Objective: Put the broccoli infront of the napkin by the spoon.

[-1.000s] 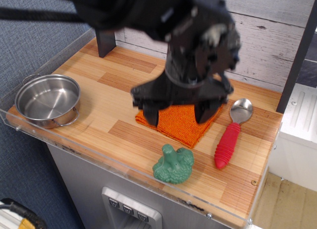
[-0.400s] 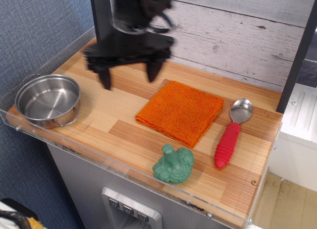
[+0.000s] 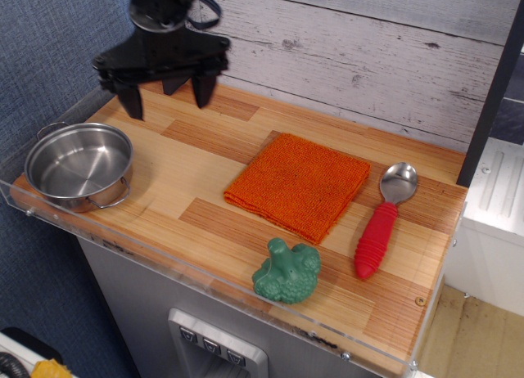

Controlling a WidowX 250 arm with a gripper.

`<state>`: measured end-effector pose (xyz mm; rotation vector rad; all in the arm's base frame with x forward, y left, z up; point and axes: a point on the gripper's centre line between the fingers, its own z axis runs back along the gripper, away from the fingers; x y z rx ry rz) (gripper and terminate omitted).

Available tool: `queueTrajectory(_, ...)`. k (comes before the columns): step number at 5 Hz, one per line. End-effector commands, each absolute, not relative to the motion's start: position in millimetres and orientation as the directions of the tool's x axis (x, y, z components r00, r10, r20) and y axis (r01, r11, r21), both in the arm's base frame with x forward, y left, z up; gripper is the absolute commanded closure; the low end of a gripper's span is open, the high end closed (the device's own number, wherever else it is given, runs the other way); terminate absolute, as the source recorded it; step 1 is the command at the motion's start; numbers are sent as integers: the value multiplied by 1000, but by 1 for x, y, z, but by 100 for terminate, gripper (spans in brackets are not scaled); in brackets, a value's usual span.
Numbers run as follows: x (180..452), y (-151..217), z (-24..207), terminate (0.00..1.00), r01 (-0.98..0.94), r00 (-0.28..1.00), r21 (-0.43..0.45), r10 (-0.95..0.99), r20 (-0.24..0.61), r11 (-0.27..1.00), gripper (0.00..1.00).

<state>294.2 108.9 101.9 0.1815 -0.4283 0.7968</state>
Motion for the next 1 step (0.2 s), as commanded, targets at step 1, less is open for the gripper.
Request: queueTrajectory(1,309,133,111,100,-723,599,-67,672,435,688,0)
